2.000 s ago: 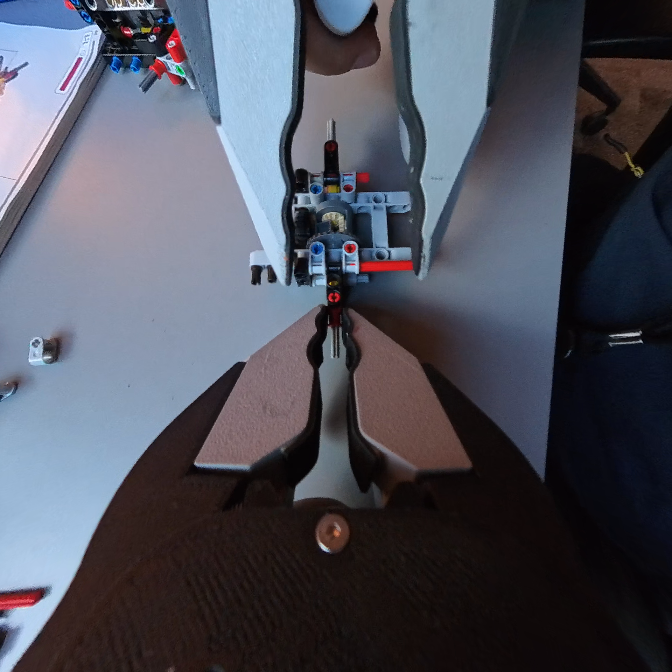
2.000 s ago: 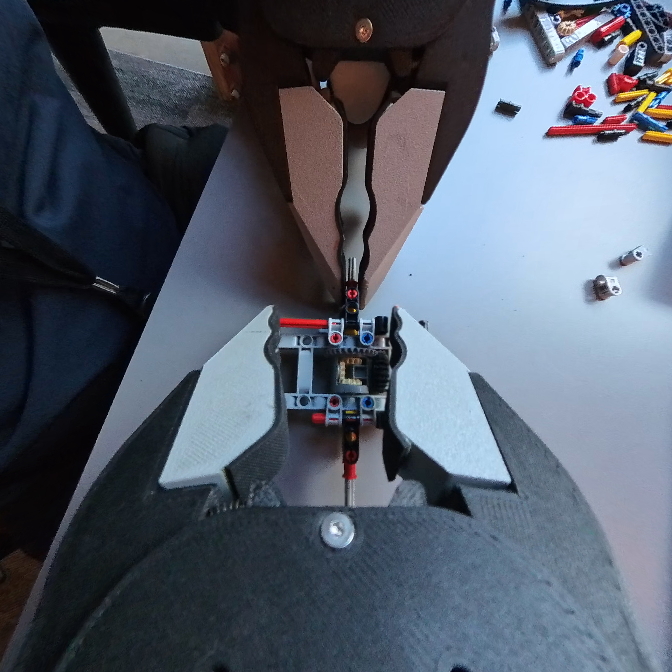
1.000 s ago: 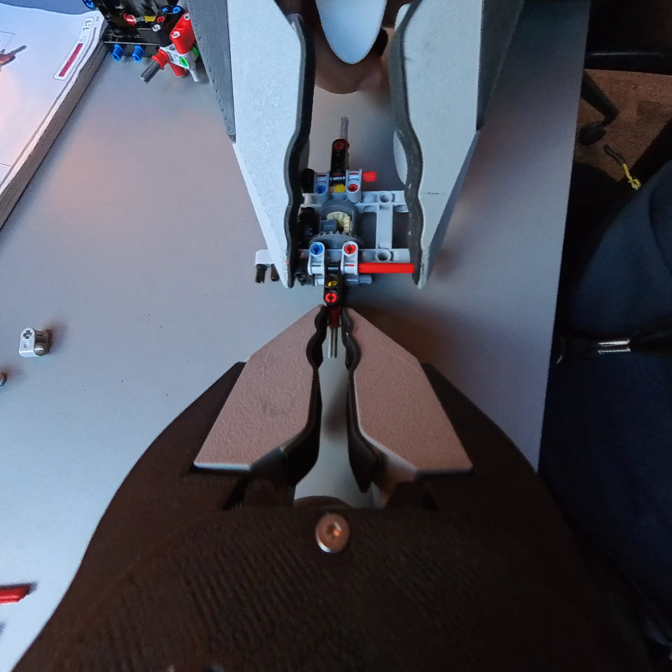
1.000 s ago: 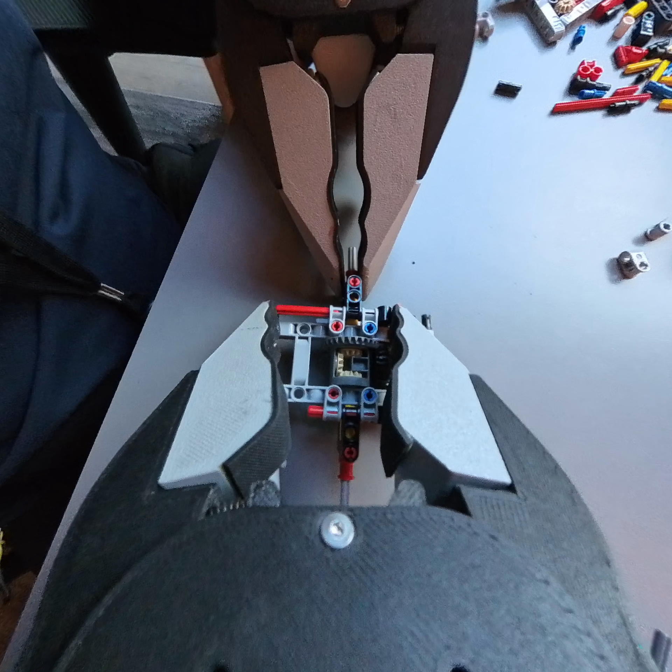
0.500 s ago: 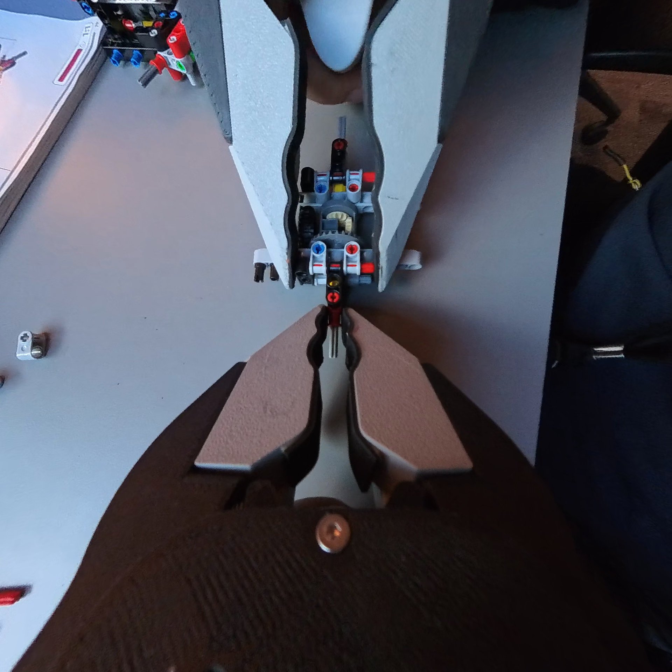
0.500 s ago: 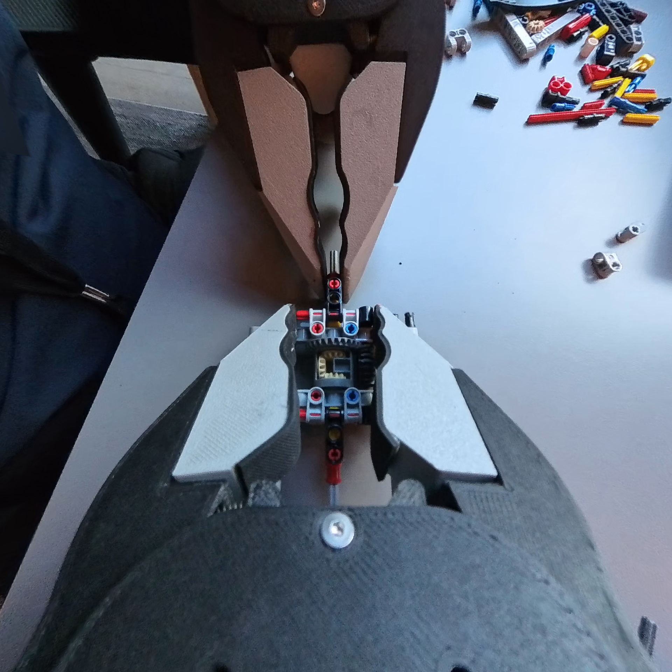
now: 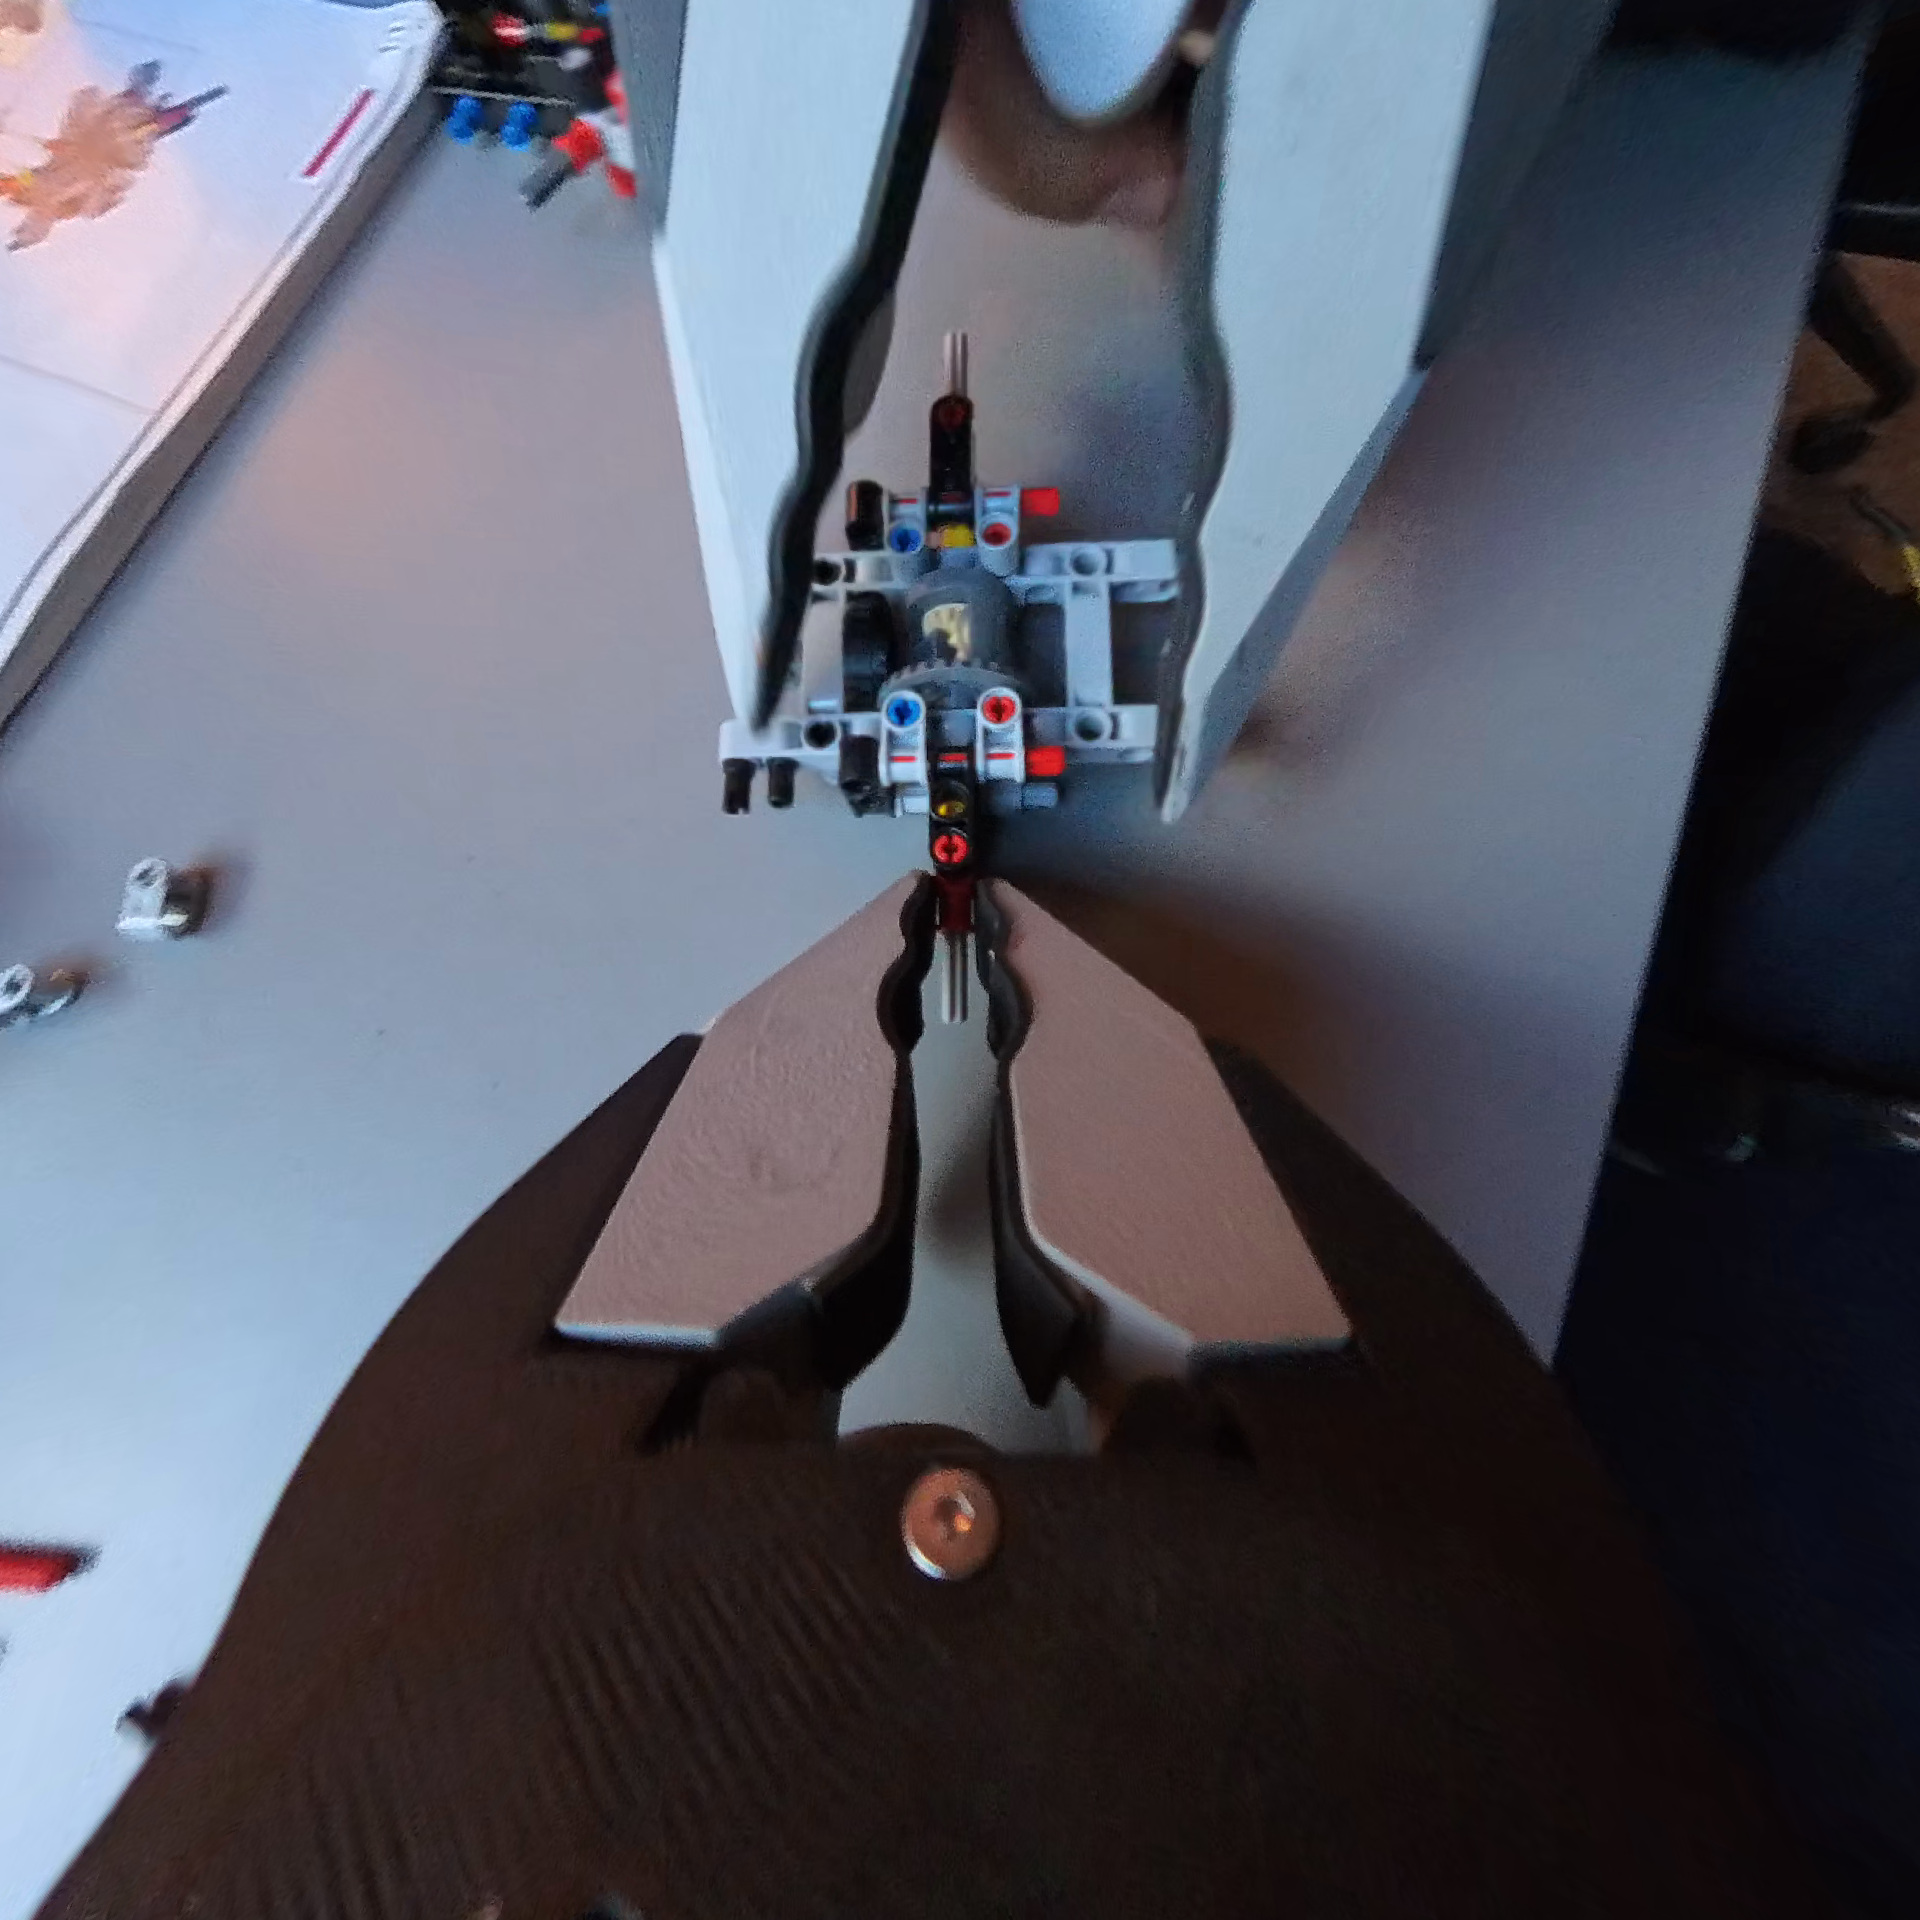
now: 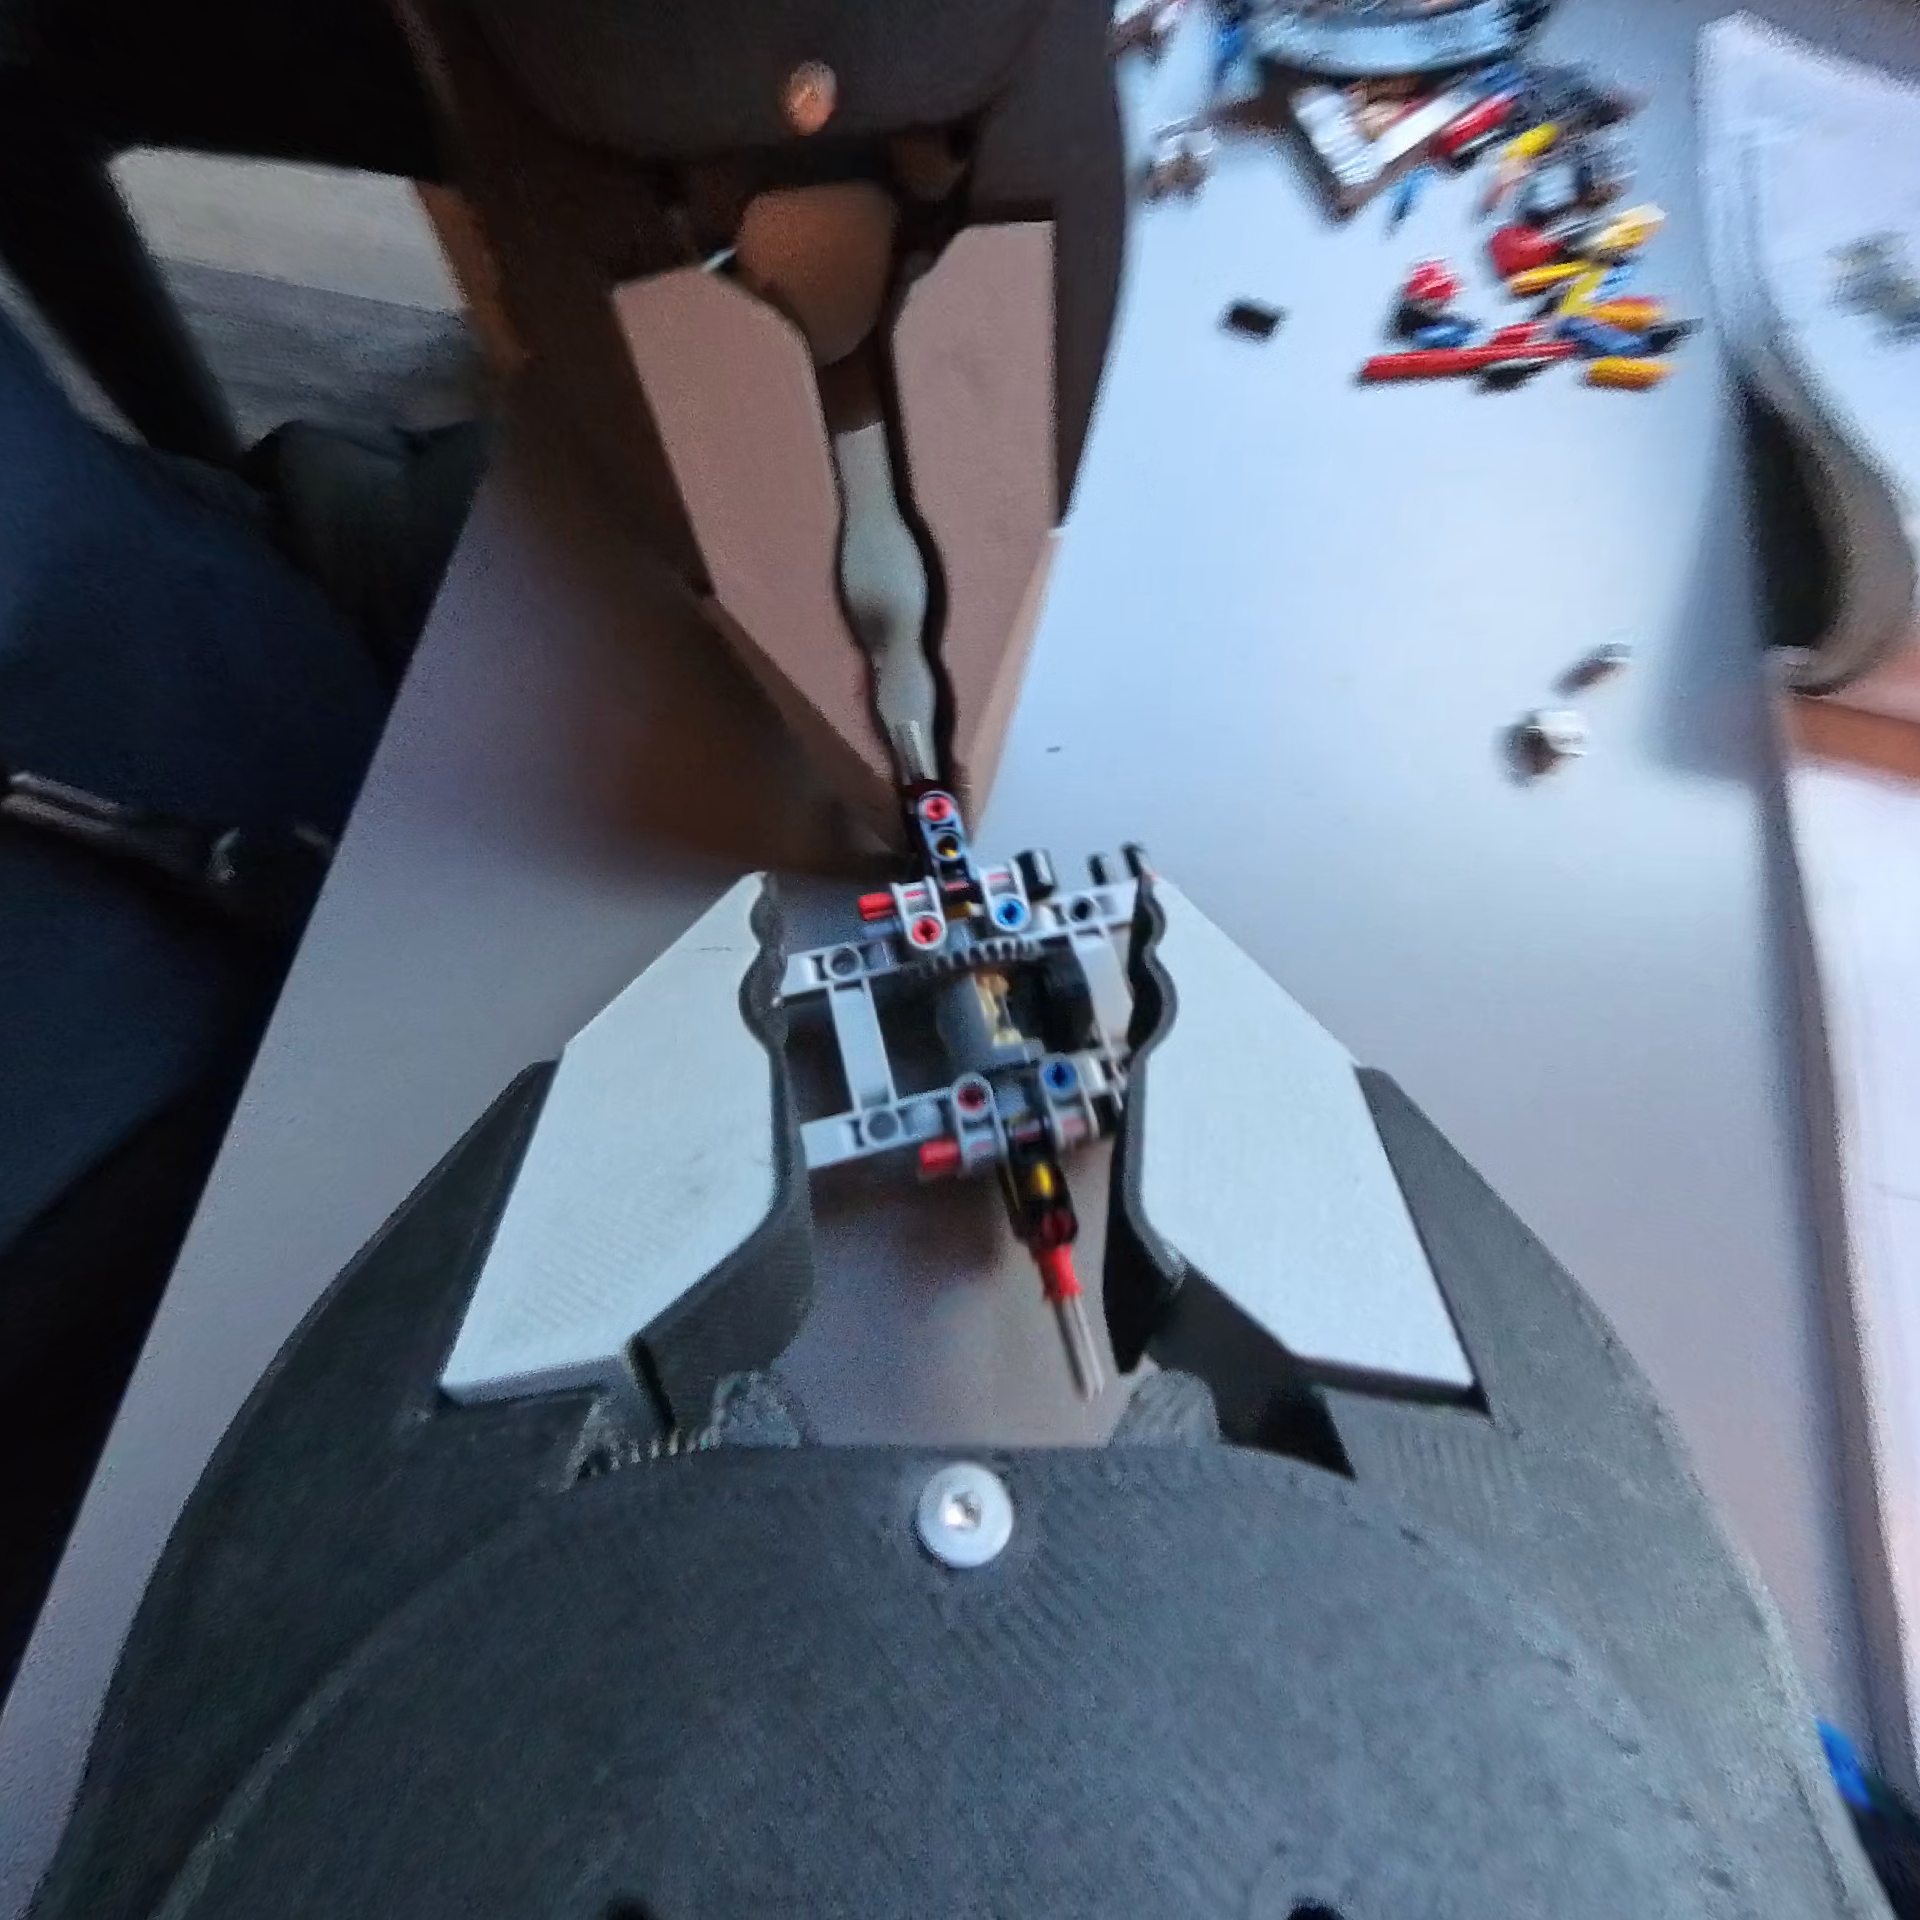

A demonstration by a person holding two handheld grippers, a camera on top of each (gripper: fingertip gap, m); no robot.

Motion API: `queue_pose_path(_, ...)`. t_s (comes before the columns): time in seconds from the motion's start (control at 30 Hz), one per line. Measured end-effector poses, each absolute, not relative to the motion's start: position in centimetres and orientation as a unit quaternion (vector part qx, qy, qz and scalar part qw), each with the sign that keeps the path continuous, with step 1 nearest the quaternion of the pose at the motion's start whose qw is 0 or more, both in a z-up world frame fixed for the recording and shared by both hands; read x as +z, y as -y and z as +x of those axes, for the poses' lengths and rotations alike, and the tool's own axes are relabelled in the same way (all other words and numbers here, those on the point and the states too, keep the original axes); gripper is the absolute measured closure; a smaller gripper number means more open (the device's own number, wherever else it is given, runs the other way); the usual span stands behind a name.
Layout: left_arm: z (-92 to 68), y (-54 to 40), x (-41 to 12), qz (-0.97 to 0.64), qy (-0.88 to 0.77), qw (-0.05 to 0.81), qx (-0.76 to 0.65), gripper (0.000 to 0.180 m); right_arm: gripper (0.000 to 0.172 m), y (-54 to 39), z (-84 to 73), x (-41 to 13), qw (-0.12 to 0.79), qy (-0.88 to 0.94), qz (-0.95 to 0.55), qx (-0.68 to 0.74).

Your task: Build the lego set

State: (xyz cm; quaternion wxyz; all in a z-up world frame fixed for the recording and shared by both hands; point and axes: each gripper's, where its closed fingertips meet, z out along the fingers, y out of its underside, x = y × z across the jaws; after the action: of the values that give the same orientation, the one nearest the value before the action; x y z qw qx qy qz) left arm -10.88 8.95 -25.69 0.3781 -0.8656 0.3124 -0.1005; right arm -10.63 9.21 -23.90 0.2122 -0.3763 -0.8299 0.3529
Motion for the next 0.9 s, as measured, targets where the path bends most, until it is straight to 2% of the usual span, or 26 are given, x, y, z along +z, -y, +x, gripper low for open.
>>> queue_pose_path(0.13,-11.1,-8.9,-25.6,-0.889,-0.236,0.377,-0.112,0.172,0.11,-11.3,-10.0,-18.8,0.292,0.753,-0.409,0.424)
queue_pose_path(0.2,-9.3,-8.1,-25.2,-0.889,-0.209,0.371,-0.169,0.151,0.113,-12.2,-8.8,-17.5,0.308,0.715,-0.428,0.459)
queue_pose_path(0.27,-7.3,-7.0,-24.6,-0.879,-0.209,0.373,-0.213,0.152,0.114,-13.4,-7.3,-17.7,0.321,0.694,-0.452,0.46)
queue_pose_path(0.5,-8.3,-5.2,-21.9,-0.867,-0.227,0.414,-0.159,0.152,0.116,-14.7,-2.2,-20.4,0.37,0.688,-0.49,0.388)
queue_pose_path(0.7,-13.6,-6.5,-22.5,-0.874,-0.219,0.429,-0.065,0.153,0.117,-15.0,-0.9,-22.4,0.392,0.708,-0.491,0.322)
queue_pose_path(0.9,-15.9,-9.5,-22.5,-0.851,-0.205,0.48,-0.062,0.144,0.117,-15.9,-1.2,-22.7,0.4,0.702,-0.506,0.303)
